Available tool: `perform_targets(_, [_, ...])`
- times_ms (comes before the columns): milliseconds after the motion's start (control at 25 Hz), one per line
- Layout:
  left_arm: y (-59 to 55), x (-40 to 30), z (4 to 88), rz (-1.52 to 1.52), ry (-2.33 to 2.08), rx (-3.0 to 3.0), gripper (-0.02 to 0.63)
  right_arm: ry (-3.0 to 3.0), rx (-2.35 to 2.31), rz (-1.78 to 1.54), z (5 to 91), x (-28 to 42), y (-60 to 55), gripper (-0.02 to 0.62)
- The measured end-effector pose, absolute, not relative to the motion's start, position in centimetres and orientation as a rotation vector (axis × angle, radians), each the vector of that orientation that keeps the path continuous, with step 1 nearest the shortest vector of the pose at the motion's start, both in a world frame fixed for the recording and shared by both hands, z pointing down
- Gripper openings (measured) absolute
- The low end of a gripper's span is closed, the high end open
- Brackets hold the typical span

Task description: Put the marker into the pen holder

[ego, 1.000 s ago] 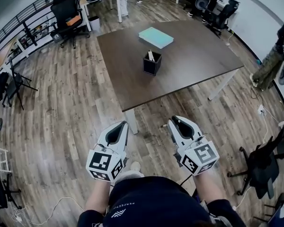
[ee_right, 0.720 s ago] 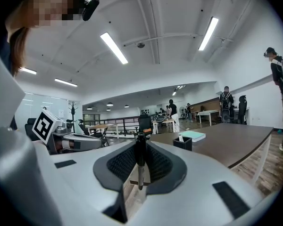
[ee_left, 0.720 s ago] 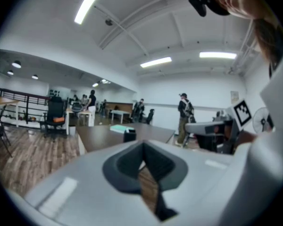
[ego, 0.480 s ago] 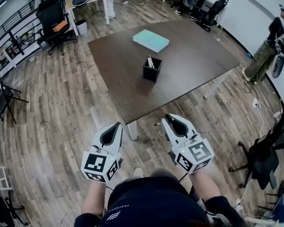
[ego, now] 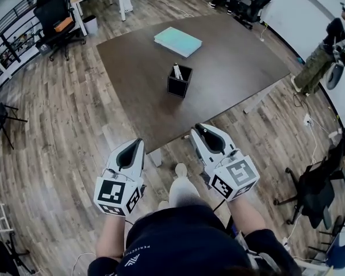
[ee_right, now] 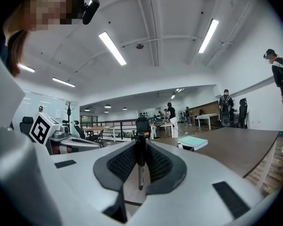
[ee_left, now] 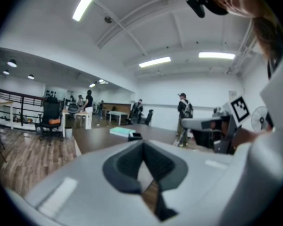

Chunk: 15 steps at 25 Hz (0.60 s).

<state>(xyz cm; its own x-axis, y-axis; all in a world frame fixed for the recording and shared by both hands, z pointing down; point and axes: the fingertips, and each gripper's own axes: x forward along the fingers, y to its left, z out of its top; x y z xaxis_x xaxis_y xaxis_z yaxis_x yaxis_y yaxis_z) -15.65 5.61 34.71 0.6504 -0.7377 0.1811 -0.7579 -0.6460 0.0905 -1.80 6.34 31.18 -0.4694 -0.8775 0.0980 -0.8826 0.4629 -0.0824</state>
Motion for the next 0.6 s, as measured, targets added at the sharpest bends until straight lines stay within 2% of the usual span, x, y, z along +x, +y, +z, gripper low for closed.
perform_targets(600, [-5.9, -9.8, 35.4, 0.198, -1.297, 2.635, 0.006, -2.725, 1.427, 0.194, 30.6, 2.0, -6.5, 0.052])
